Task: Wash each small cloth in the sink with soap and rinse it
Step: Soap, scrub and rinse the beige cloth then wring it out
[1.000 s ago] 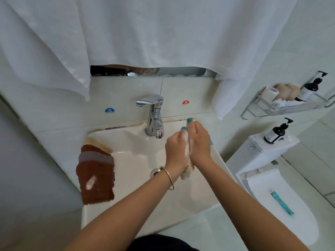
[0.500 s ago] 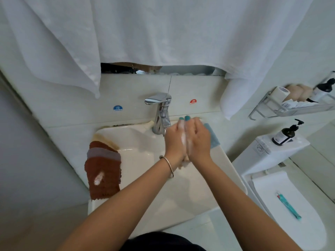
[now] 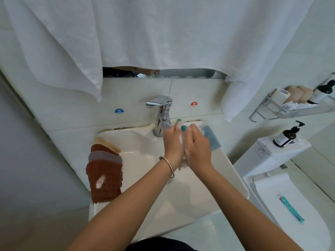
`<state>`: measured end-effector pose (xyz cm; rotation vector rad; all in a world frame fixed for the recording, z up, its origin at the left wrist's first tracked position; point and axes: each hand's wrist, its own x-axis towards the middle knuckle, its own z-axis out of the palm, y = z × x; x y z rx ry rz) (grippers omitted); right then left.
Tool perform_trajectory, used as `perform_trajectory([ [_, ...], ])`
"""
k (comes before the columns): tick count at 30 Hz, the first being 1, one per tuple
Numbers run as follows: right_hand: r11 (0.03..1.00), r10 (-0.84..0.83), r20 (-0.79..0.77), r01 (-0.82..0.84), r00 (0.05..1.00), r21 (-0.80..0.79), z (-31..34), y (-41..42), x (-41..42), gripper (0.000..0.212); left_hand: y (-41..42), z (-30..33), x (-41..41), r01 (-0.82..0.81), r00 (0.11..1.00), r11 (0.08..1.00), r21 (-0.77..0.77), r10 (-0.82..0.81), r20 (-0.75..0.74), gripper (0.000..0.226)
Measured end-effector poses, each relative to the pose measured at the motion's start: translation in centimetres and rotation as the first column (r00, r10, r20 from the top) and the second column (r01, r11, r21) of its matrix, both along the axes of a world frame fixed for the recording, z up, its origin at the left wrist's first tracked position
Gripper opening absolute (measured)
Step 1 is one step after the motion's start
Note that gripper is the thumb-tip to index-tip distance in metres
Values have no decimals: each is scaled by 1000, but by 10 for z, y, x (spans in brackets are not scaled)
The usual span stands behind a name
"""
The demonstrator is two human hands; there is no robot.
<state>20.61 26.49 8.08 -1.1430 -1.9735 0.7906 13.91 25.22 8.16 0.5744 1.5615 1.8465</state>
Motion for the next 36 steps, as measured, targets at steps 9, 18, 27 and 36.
perform_trajectory([
  [9,952,46,-175,-96,984,-290,30,44,34,26,-6,4,-30,138,982,990,34,-132,-135,33],
  [18,992,18,-133,-35,991,-124,27,29,25,19,-5,1,-35,5,906,1000,-5,-7,-423,24],
  [27,990,-66,-53,58,996,-127,15,13,7,30,-8,2,30,16,999,998,67,-14,-40,38],
  [36,983,-121,-101,105,987,-150,6,16,11,36,-7,-2,35,6,997,1000,22,-4,-79,45],
])
